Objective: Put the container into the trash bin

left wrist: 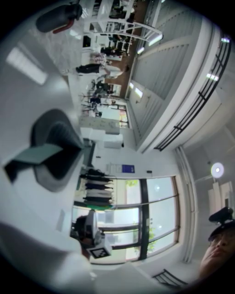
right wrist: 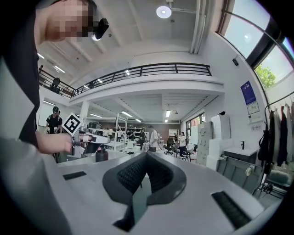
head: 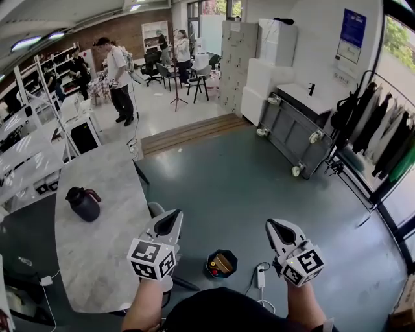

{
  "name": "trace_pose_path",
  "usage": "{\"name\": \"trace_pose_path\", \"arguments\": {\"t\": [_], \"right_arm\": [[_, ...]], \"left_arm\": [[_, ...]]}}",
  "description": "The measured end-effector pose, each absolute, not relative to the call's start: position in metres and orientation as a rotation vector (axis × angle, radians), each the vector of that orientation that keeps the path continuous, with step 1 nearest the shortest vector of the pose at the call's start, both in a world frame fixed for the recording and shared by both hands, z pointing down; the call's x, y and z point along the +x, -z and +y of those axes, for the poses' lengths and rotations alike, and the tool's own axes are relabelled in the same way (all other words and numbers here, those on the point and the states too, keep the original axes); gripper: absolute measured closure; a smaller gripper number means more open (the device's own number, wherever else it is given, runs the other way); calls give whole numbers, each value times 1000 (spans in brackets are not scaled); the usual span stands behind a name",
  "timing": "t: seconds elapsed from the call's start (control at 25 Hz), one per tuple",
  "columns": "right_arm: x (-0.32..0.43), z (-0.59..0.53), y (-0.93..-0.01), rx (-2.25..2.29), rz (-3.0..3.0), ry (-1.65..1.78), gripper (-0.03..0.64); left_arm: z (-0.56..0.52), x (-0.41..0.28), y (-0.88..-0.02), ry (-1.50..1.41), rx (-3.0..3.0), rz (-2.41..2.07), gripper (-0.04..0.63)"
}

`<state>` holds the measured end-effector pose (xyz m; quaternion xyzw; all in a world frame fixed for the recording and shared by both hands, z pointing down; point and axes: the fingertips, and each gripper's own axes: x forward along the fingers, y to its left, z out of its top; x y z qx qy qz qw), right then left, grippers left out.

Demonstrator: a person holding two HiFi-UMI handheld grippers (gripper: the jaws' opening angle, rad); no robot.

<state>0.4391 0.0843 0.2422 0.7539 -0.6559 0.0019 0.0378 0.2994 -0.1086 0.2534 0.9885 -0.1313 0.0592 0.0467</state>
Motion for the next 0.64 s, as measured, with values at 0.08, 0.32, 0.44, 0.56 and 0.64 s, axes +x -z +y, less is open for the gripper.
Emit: {"name": "trace_pose_path", "arguments": {"t": [0.08,0.32,0.44,0.56,0.64], "right_arm": [[441,85,-245,2318,-2013,-26,626],[449,90,-241,2321,-2022,-28,626],[450,88,-242,2319,-2030,-26,626],[446,84,-242,2313,-2037,-19,626],[443,81,-242,2308,-2040,-12,626]], "left_arm": [[-107,303,-254,-183,3017,-392,588],[-103,311,-248,-173,3015,-379,588],[-104,311,-248,-174,3017,-387,588],[-108,308,-248,-176,3017,-390,588],[-111,305,-248,-175,3017,-393,588]]}}
